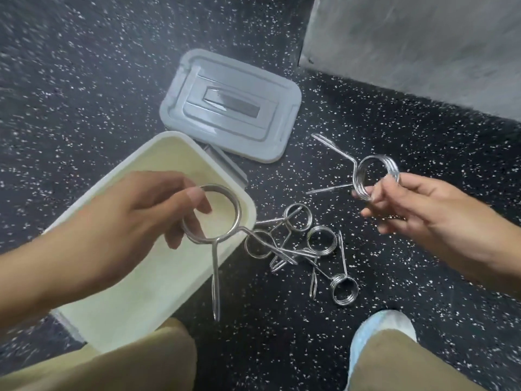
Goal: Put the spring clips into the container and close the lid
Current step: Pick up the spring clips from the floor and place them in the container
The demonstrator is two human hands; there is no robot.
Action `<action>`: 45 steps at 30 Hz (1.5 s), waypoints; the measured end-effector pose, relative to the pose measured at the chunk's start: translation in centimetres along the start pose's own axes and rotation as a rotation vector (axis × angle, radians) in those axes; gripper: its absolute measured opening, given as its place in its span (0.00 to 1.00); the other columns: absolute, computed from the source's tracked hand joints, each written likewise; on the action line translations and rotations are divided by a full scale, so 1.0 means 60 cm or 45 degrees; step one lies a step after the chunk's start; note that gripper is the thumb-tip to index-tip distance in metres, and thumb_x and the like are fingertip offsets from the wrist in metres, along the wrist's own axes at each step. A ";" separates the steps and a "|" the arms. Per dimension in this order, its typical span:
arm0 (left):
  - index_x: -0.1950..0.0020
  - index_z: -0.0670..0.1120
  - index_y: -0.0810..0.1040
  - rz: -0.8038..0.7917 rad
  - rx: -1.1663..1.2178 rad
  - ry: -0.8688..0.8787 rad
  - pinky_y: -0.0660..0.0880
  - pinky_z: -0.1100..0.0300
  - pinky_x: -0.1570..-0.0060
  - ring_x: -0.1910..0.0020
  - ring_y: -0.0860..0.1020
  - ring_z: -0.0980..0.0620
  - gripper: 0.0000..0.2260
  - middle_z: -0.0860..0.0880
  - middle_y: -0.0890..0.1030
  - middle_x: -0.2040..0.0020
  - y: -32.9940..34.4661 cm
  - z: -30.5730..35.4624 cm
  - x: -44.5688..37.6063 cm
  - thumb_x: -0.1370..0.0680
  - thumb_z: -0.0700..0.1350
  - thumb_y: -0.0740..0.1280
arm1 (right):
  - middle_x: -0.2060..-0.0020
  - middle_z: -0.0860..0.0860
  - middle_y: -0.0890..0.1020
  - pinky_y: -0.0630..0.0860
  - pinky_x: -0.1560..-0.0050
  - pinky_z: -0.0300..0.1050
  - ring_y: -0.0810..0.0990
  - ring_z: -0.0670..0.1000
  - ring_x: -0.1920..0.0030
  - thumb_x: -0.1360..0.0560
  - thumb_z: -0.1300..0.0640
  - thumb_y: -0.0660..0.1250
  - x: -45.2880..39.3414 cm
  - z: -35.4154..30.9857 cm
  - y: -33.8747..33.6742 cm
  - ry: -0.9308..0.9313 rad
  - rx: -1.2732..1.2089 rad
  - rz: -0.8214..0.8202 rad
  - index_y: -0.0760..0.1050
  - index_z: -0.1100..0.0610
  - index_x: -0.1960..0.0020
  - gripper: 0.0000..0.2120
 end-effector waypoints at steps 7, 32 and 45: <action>0.50 0.52 0.85 0.134 0.080 -0.031 0.74 0.47 0.61 0.71 0.77 0.49 0.28 0.47 0.84 0.66 -0.067 -0.055 0.027 0.31 0.74 0.64 | 0.58 0.49 0.84 0.79 0.46 0.55 0.82 0.50 0.55 0.47 0.30 0.79 0.009 -0.033 0.038 0.011 0.217 -0.137 0.85 0.49 0.56 0.29; 0.41 0.40 0.70 -0.186 -0.894 -0.508 0.79 0.49 0.51 0.51 0.80 0.40 0.10 0.42 0.83 0.48 -0.042 -0.247 -0.032 0.22 0.35 0.62 | 0.73 0.54 0.79 0.72 0.65 0.71 0.71 0.72 0.68 0.28 0.29 0.66 -0.018 -0.153 0.195 -0.242 0.635 -0.159 0.84 0.49 0.52 0.25; 0.18 0.50 0.49 -0.348 -1.383 -0.392 0.73 0.54 0.55 0.57 0.73 0.43 0.32 0.48 0.72 0.56 -0.023 -0.263 -0.020 0.21 0.38 0.55 | 0.75 0.50 0.82 0.71 0.71 0.34 0.79 0.43 0.76 0.24 0.45 0.66 -0.034 -0.170 0.299 -0.569 0.989 -0.255 0.82 0.56 0.66 0.19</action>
Point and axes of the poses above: each hand's wrist, its own x-axis away from the middle knuckle, its own y-axis out of the palm, z = x × y, the point moved 1 cm from there along -x, towards the middle knuckle
